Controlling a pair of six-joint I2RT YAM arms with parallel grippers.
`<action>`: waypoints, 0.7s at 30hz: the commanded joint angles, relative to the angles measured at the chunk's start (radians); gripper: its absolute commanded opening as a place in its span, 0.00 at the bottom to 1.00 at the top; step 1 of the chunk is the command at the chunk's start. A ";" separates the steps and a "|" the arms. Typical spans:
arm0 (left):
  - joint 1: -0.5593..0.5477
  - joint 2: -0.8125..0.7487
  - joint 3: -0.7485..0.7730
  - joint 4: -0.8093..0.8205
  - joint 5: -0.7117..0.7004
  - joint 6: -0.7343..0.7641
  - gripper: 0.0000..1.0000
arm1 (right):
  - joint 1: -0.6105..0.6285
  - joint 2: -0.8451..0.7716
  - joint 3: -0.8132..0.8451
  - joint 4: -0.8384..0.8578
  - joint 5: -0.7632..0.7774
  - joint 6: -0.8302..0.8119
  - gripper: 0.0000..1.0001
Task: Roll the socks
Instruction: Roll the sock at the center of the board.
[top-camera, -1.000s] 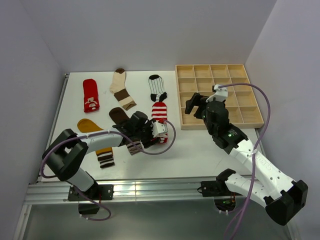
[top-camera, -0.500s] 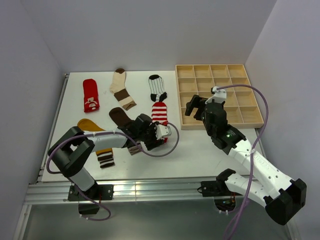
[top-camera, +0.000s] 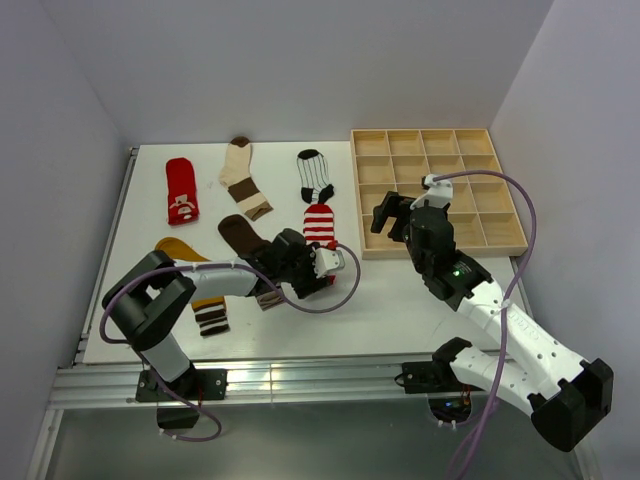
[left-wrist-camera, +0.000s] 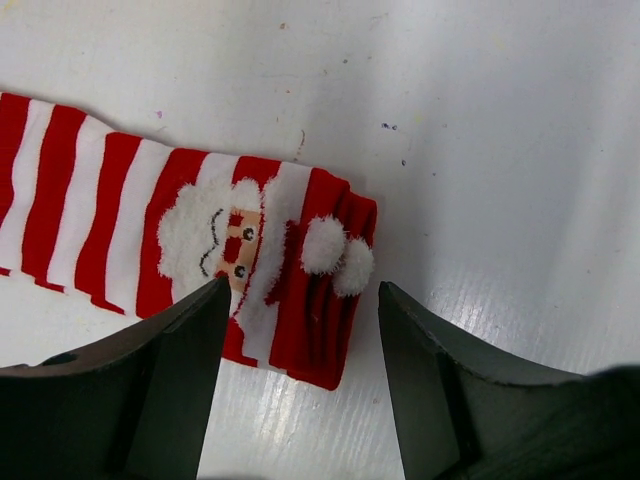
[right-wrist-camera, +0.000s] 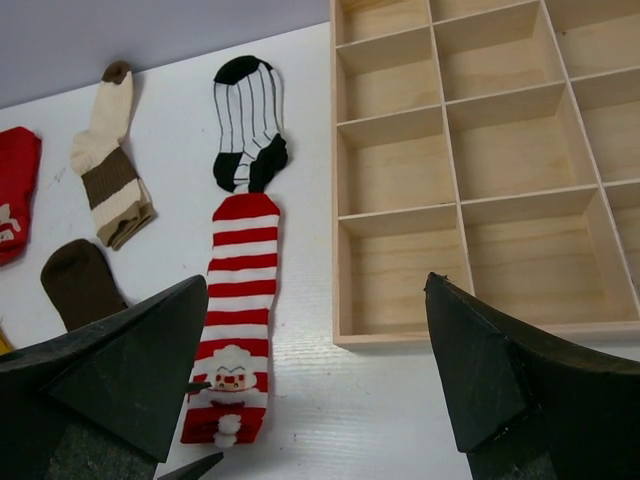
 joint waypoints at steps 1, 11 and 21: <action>-0.005 0.018 0.008 0.051 -0.009 -0.028 0.66 | 0.003 -0.010 -0.004 0.051 0.021 -0.006 0.96; -0.005 0.034 0.014 0.031 0.012 -0.044 0.60 | 0.004 -0.025 -0.013 0.048 0.021 -0.009 0.93; -0.004 0.061 0.055 -0.034 0.057 -0.056 0.44 | 0.003 -0.036 -0.029 0.051 0.003 -0.007 0.90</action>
